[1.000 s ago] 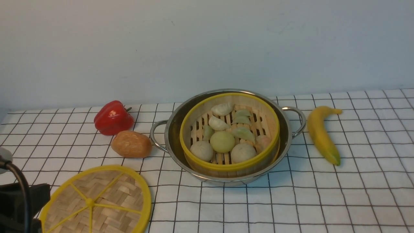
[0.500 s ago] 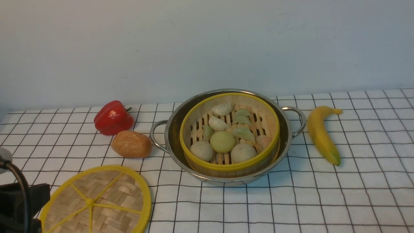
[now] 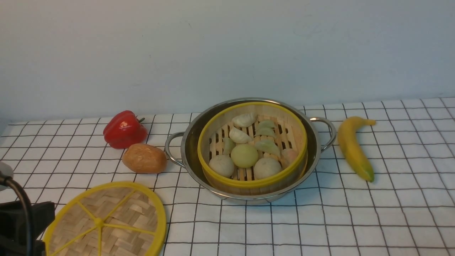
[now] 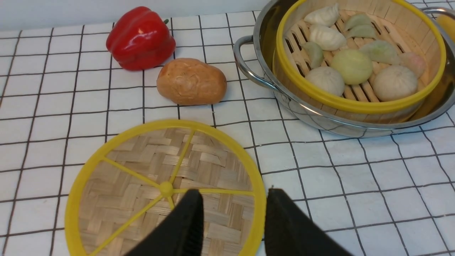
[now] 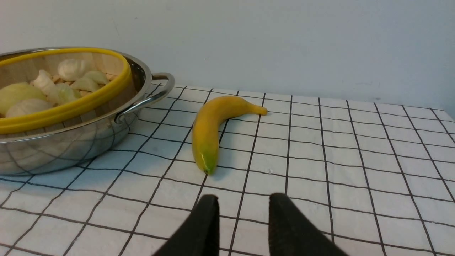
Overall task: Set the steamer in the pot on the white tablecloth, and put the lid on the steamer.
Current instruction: 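Grasp the bamboo steamer lid lying on the table by its centre knob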
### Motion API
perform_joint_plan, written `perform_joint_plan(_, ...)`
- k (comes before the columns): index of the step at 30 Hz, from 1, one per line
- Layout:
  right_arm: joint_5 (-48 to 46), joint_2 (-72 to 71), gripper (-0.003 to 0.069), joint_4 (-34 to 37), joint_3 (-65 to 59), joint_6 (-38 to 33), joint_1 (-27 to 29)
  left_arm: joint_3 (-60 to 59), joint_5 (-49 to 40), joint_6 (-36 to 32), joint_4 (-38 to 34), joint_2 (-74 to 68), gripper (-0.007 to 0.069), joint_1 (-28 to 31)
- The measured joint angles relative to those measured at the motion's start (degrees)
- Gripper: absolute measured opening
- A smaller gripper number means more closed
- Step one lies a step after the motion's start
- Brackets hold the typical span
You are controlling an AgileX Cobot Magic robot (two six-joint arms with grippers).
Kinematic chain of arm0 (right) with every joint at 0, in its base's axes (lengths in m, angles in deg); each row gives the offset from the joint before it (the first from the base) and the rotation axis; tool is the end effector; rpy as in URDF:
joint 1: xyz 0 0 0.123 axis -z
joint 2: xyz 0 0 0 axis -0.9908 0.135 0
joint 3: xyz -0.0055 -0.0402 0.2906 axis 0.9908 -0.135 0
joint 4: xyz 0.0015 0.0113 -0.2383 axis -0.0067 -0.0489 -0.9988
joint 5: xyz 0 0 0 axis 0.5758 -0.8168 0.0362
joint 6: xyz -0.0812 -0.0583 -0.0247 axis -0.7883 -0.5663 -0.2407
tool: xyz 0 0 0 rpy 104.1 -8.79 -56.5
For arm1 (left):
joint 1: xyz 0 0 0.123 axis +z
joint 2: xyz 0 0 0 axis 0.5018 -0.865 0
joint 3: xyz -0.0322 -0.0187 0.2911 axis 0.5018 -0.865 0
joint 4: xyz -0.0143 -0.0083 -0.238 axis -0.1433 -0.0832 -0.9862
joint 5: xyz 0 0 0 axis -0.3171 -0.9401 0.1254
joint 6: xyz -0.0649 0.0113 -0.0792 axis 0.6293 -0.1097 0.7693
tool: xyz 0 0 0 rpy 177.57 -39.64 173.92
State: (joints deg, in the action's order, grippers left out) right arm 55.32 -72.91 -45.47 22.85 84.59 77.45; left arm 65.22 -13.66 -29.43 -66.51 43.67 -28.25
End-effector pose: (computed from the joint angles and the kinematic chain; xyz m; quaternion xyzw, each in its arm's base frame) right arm 0.0450 0.0048 0.1766 -0.0149 0.7979 0.0448 0.6010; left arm 0.0847 -0.0196 0.3103 0.0587 0.8846 -0.0775 0.4561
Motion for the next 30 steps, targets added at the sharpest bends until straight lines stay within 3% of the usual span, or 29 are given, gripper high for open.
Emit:
perform_joint_plan(18,0.0,0.0,0.0240,0.4,0.0,-0.3,0.0,0.0,0.1,0.1,-0.4,0.0,0.0243,0.0)
perform_joint_plan(20,0.0,0.0,0.0240,0.4,0.0,-0.3,0.0,0.0,0.6,0.2,-2.3,0.0,0.0243,0.0)
perform_joint_plan(23,0.0,0.0,0.0240,0.4,0.0,-0.2,0.0,0.0,8.4,0.3,-8.0,-0.1,0.0243,0.0)
perform_joint_plan(26,0.0,0.0,0.0240,0.4,0.0,-0.2,0.0,0.4,15.4,0.3,-18.4,-0.6,0.0243,0.0)
perform_joint_plan(30,0.0,0.0,0.0240,0.4,0.0,-0.2,0.0,2.4,13.2,-3.0,-22.3,-4.5,0.0243,0.0)
